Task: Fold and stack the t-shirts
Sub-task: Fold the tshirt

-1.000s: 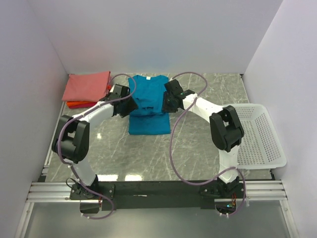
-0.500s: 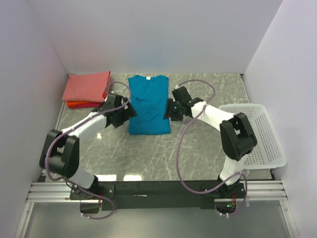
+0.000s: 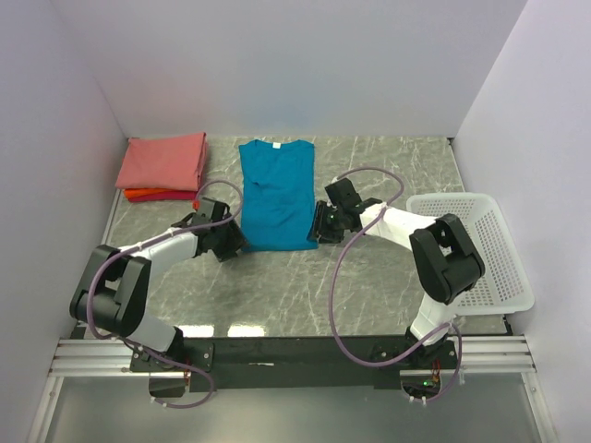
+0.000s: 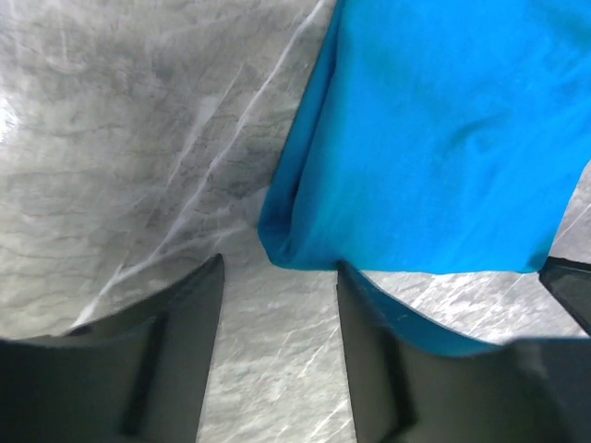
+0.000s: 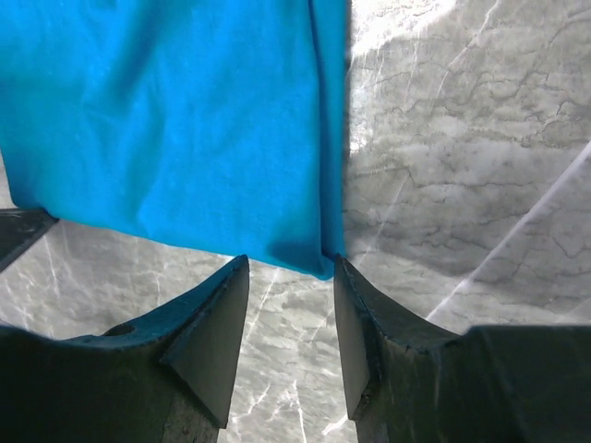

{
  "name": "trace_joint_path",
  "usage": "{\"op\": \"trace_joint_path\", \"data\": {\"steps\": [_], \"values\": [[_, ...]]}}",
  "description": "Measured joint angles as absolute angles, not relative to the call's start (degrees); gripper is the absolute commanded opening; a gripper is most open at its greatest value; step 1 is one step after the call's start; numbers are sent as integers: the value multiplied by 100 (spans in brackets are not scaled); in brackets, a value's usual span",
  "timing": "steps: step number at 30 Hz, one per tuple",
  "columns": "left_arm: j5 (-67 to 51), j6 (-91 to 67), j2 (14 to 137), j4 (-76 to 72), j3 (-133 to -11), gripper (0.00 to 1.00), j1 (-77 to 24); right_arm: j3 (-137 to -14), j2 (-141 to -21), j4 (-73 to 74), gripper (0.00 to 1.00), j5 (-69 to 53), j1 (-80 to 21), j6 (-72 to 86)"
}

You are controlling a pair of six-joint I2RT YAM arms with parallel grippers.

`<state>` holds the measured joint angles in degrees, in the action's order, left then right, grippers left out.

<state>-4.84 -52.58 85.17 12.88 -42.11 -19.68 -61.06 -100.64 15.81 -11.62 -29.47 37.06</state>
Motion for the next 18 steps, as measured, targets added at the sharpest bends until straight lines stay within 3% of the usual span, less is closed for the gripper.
{"op": "trace_joint_path", "data": {"steps": [4,12,15,16,18], "values": [[-534,-5277,8617,1199,-4167,39,-1968,-6045,-10086,1492,47,-1186,-2947,3793],[-532,-5323,8768,1022,-4121,29,-1968,-5758,-10167,1323,44,-1260,-2965,3951],[-541,-5358,8849,902,-4121,14,-1968,-5758,-10200,1269,37,-1291,-2969,3972],[-556,-5369,8888,856,-4123,1,-1968,-5758,-10213,1251,33,-1304,-2969,3979],[-613,-5376,8949,764,-4141,1,-1962,-5745,-10250,1194,23,-1326,-2974,4003]]}}
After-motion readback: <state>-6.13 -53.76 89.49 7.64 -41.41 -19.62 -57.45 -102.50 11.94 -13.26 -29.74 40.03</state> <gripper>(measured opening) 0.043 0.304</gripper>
